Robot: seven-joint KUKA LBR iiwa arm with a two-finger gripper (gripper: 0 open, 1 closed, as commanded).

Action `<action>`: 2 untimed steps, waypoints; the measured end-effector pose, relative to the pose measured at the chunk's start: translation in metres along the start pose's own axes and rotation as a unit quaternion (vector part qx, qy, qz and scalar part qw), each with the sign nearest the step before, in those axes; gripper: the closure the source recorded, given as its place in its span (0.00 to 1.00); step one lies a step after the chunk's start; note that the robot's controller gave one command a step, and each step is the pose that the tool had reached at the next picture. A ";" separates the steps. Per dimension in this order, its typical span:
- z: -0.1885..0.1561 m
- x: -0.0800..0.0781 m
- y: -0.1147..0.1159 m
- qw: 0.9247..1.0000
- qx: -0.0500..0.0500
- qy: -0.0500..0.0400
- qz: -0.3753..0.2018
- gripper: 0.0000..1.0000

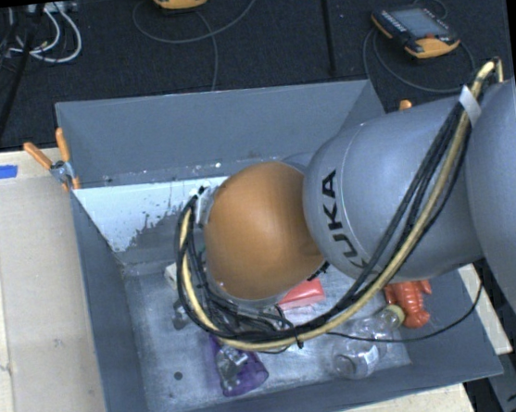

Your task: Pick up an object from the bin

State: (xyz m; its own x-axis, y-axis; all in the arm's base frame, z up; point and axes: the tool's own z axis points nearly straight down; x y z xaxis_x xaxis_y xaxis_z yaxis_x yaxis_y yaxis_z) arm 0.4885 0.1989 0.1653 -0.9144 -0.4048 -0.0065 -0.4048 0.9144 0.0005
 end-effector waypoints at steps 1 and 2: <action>0.025 0.012 -0.008 0.998 0.000 0.007 -0.070 0.00; 0.049 0.027 -0.052 0.979 -0.001 0.004 -0.205 0.00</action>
Offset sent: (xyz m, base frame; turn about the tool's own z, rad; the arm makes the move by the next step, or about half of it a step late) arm 0.0007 -0.0917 -0.0642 -0.4697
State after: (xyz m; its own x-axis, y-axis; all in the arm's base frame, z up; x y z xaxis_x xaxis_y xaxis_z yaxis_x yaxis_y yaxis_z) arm 0.4849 0.1407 0.1159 -0.6758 -0.7371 0.0012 -0.7371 0.6758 0.0018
